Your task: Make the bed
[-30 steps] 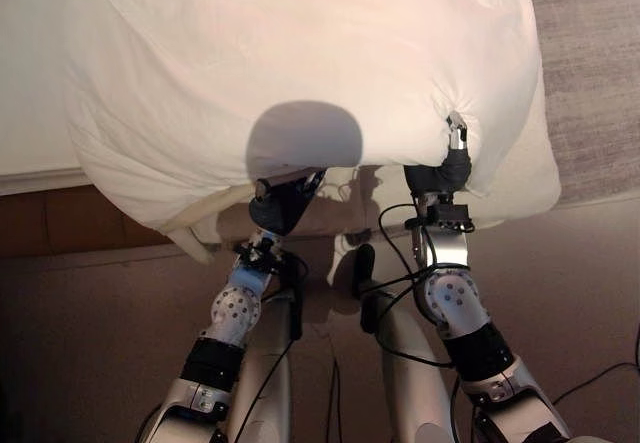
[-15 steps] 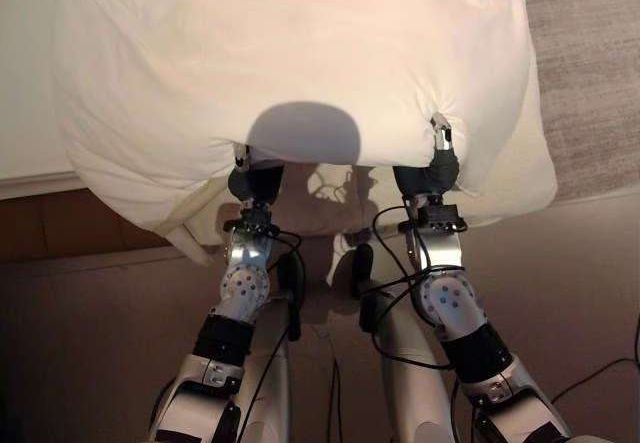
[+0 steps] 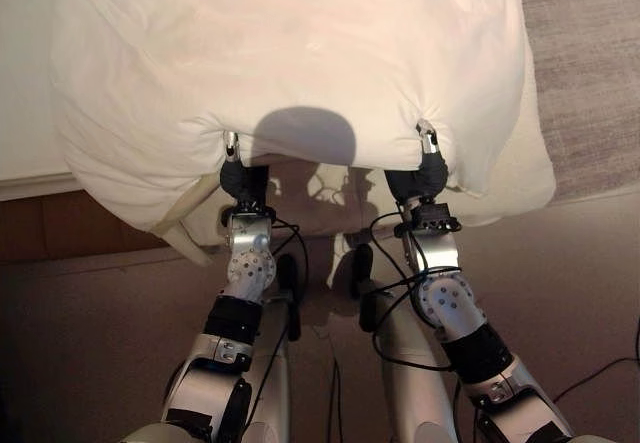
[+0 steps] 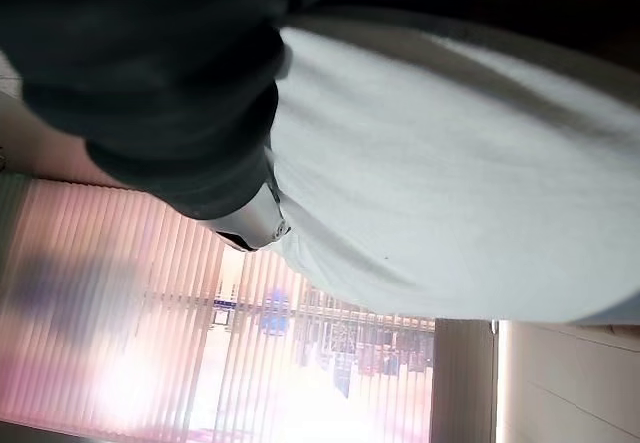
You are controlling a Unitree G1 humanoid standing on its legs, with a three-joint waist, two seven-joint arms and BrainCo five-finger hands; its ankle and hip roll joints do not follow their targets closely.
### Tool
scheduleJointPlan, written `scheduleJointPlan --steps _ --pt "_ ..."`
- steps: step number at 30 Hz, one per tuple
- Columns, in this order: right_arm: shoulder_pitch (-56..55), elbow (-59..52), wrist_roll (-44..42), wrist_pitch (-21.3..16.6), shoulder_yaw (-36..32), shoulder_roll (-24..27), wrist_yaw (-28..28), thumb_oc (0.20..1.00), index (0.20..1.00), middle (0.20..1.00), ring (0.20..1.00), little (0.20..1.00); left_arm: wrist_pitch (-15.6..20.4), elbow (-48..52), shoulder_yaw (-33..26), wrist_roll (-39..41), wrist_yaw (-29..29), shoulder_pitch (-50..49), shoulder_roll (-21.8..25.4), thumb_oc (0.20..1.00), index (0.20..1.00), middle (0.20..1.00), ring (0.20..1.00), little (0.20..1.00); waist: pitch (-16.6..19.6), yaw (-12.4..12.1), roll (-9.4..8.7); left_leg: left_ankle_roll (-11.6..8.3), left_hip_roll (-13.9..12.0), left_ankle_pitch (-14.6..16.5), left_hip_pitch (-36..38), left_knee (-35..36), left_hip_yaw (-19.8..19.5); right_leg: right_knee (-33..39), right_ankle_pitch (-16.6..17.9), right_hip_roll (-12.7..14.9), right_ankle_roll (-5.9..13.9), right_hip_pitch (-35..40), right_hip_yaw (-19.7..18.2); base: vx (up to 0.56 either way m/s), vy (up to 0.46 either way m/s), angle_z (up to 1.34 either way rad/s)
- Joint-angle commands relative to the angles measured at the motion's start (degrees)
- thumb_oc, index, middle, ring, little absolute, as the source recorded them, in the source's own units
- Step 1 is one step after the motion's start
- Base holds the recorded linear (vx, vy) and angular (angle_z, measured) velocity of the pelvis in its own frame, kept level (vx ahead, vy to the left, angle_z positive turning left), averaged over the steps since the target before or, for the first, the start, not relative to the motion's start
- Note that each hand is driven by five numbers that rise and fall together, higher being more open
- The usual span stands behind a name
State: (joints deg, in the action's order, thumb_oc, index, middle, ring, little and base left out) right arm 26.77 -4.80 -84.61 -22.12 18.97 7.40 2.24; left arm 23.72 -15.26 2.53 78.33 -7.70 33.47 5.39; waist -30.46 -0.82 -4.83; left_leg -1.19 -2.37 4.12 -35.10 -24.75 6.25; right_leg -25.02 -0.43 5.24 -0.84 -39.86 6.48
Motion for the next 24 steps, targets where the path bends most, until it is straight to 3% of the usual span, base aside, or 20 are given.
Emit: scheduleJointPlan --steps 1,7,13,14,15,16,24 --pt "-5.4 -11.7 3.3 -7.0 -9.4 2.1 -3.0 0.2 0.2 0.2 0.2 0.2 12.9 -1.0 -17.6 3.0 -6.3 -0.7 7.9 1.0 1.0 1.0 1.0 1.0 6.4 1.1 1.43 0.01 1.5 -3.8 -4.0 3.5 -0.4 0.8 -0.3 1.5 6.14 -0.5 2.0 0.0 0.0 0.0" --pt "-6.3 -12.5 3.6 -7.8 -9.5 2.4 -0.6 0.2 0.2 0.2 0.2 0.2 16.5 -1.2 -22.4 -1.4 -16.0 -1.0 9.1 1.0 1.0 1.0 1.0 1.0 6.5 1.0 1.85 -0.09 1.6 -3.9 -4.1 3.7 -0.5 0.7 -0.5 1.6 6.13 -0.6 2.0 0.0 0.0 0.0" --pt "-7.8 -12.9 4.1 -7.6 -9.4 3.0 0.4 0.2 0.2 0.2 0.2 0.2 17.8 -1.1 -25.8 -3.6 -20.0 -2.4 9.4 1.0 1.0 1.0 1.0 1.0 6.7 0.8 2.05 -0.09 1.6 -3.9 -4.1 3.6 -0.7 0.7 -0.7 1.6 6.06 -0.5 2.1 0.01 -0.001 0.0" --pt "-7.9 -13.0 4.2 -7.6 -9.4 3.2 0.4 0.2 0.2 0.2 0.2 0.2 17.8 -1.0 -25.9 -3.7 -20.1 -2.5 9.4 0.73 0.73 0.73 0.73 0.73 6.6 0.8 2.05 -0.1 1.6 -3.9 -4.1 3.7 -0.7 0.8 -0.8 1.6 6.08 -0.5 2.1 0.0 0.0 0.0" --pt "-8.1 -13.0 4.2 -7.6 -9.4 3.3 0.5 0.2 0.2 0.2 0.2 0.2 17.9 -0.9 -25.9 -4.1 -20.3 -2.6 9.1 0.26 0.26 0.26 0.26 0.26 6.6 0.9 2.06 -0.09 1.6 -3.9 -4.1 3.7 -0.8 0.8 -0.8 1.6 6.06 -0.4 2.1 0.0 0.0 0.0" --pt "-8.2 -13.0 4.3 -7.5 -9.3 3.3 0.5 0.2 0.2 0.2 0.2 0.2 17.8 -0.8 -25.7 -4.2 -20.2 -2.7 8.9 0.2 0.2 0.2 0.2 0.2 6.6 0.9 2.01 -0.08 1.6 -3.9 -4.1 3.7 -0.8 0.8 -0.8 1.6 6.06 -0.4 2.1 0.0 0.0 0.0" --pt "-8.0 -12.1 4.7 -7.8 -9.6 3.8 0.6 0.2 0.2 0.2 0.2 0.2 16.8 -1.3 -23.3 -4.5 -19.2 -2.0 8.3 0.2 0.2 0.2 0.2 0.2 6.7 1.1 2.22 -0.59 1.5 -5.0 -3.5 5.5 -1.2 2.6 -0.4 1.2 6.09 0.4 2.1 0.0 -0.012 0.0"
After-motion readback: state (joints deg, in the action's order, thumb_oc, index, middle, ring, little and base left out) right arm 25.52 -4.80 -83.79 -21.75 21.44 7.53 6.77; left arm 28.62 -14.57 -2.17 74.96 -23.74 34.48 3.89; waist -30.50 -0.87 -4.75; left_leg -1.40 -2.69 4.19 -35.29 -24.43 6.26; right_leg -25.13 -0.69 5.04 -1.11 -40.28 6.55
